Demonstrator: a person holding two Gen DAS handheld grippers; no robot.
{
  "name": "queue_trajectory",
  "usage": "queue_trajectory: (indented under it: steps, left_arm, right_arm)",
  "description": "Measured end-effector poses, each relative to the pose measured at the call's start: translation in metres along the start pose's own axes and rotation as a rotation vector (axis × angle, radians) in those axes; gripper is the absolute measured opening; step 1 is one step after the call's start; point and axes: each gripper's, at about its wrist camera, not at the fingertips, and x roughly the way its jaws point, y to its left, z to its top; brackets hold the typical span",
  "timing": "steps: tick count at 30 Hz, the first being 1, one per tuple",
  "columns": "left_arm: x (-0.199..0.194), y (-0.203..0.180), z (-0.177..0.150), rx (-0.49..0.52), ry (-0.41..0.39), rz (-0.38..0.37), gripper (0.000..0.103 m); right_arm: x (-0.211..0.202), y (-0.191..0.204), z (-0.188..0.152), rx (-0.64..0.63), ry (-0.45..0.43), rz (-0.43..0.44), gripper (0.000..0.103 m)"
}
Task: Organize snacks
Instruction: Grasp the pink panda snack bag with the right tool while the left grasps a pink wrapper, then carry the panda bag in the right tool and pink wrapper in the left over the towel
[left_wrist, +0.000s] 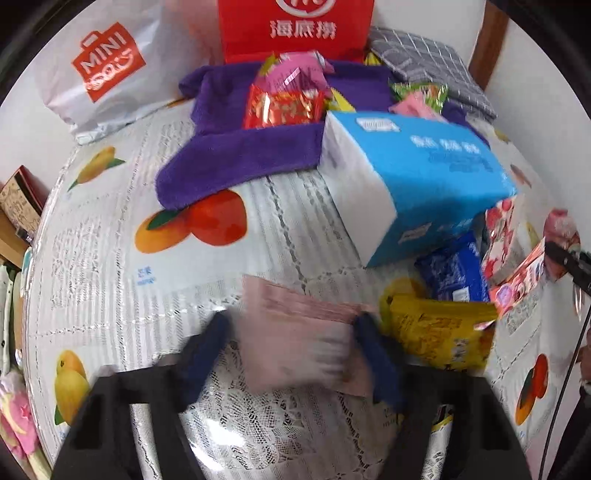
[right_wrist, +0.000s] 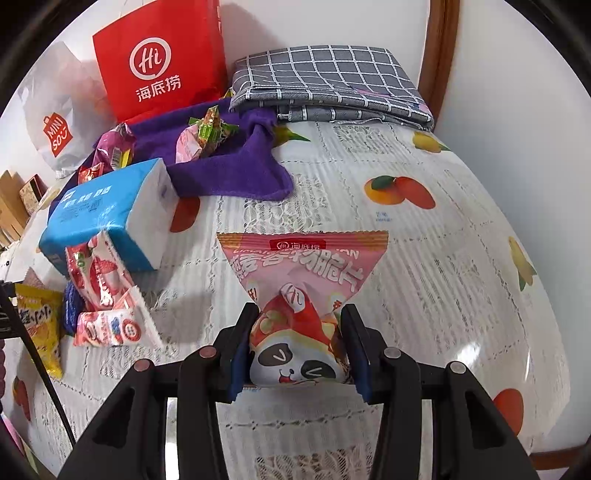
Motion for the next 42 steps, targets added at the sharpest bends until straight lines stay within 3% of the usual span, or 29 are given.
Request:
queue_trajectory:
  steps: [3, 15, 27, 32, 42]
  left_arm:
    - [-0.005, 0.008, 0.000, -0.051, 0.001, -0.053, 0.039]
    - [-0.041, 0.025, 0.001, -0.131, -0.058, -0.112, 0.038]
    - [-0.083, 0.006, 0.026, -0.097, -0.140, -0.176, 0.038]
    - [-0.092, -0.006, 0.041, -0.081, -0.162, -0.219, 0.038]
    - [-0.102, -0.017, 0.073, -0.059, -0.202, -0.236, 0.038]
  right_arm:
    - [-0.003, 0.002, -0.001, 0.001, -0.005, 0.002, 0.045]
    - [-0.029, 0.013, 0.001, -0.001, -0.047, 0.026, 0.045]
    - [-0.064, 0.037, 0.030, -0.005, -0.107, 0.056, 0.045]
    - [-0.077, 0.054, 0.045, -0.024, -0.131, 0.088, 0.045]
    - [-0.084, 0.077, 0.077, -0.053, -0.154, 0.117, 0.045]
